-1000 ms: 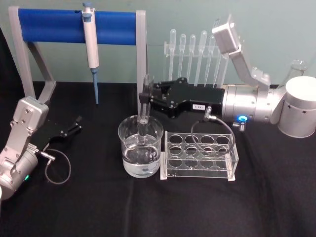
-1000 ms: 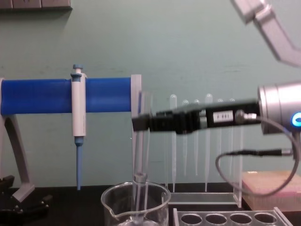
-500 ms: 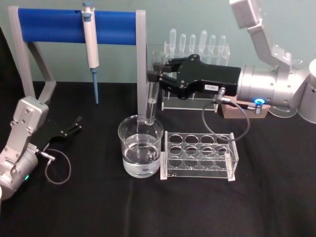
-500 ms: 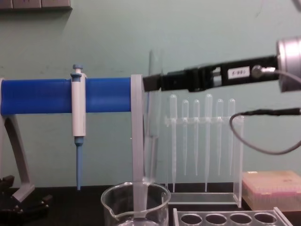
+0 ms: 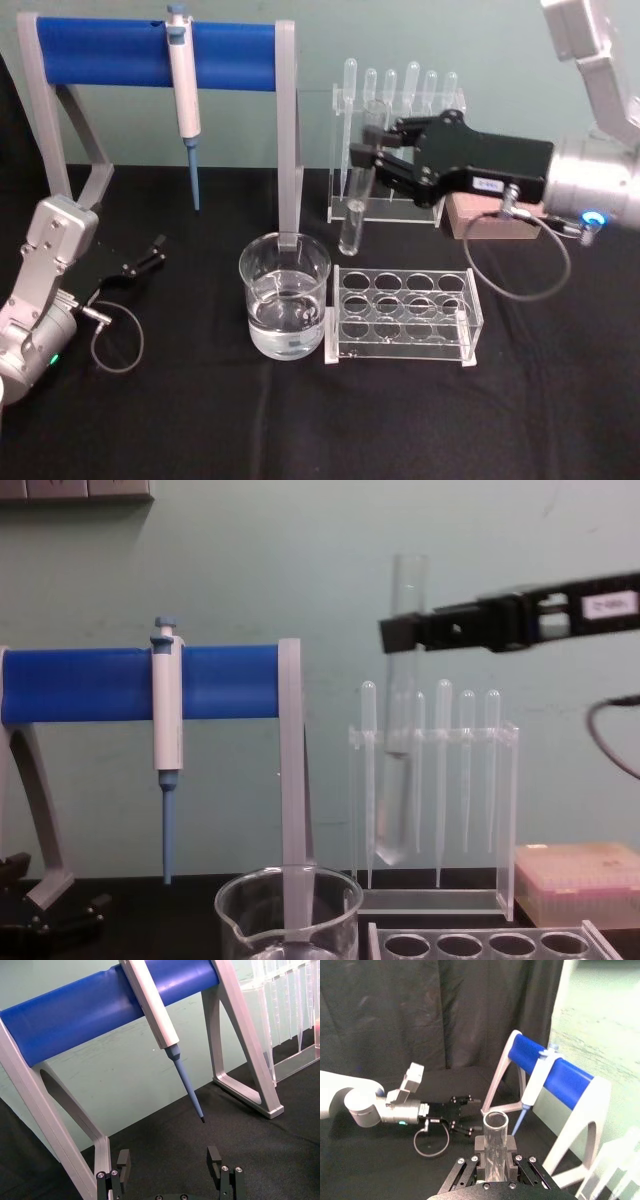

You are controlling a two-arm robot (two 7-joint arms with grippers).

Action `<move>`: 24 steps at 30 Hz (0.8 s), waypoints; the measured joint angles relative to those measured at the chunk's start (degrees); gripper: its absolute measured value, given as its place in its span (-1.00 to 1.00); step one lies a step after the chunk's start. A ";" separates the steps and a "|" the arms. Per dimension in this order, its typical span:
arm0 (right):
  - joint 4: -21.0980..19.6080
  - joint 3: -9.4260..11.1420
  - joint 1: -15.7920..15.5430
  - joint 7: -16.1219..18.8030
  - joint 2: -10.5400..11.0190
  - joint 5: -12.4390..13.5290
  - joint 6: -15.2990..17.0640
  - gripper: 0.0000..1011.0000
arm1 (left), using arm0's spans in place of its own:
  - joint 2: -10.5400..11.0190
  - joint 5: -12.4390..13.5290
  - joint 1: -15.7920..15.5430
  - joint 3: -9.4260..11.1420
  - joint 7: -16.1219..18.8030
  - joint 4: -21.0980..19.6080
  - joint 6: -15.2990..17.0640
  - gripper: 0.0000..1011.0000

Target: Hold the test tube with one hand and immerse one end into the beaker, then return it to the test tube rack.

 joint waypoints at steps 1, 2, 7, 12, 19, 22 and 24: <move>-0.42 0.25 -0.65 -0.21 0.50 0.14 -0.23 -0.53 | 0.00 0.00 0.00 0.00 0.00 0.00 0.00 0.98; -0.86 0.51 -1.33 -0.42 1.01 0.29 -0.49 -0.53 | 0.00 0.00 0.00 0.00 0.00 0.00 0.00 0.98; -3.14 2.48 -6.05 -1.74 3.89 1.34 -2.45 -0.53 | 0.00 0.00 0.00 0.00 0.00 0.00 0.00 0.98; -4.38 4.22 -9.82 -2.84 5.41 1.94 -4.04 -0.53 | 0.00 0.00 0.00 0.00 0.00 0.00 0.00 0.98; -4.59 5.10 -12.15 -3.50 5.71 1.09 -5.47 -0.53 | 0.00 0.00 0.00 0.00 0.00 0.00 0.00 0.98; -4.14 5.17 -12.46 -3.55 5.34 0.25 -5.69 -0.53 | 0.00 0.00 0.00 0.00 0.00 0.00 0.00 0.98; -3.84 5.17 -12.55 -3.55 5.12 -0.24 -5.75 -0.53 | 0.00 0.00 0.00 0.00 0.00 0.00 0.00 0.98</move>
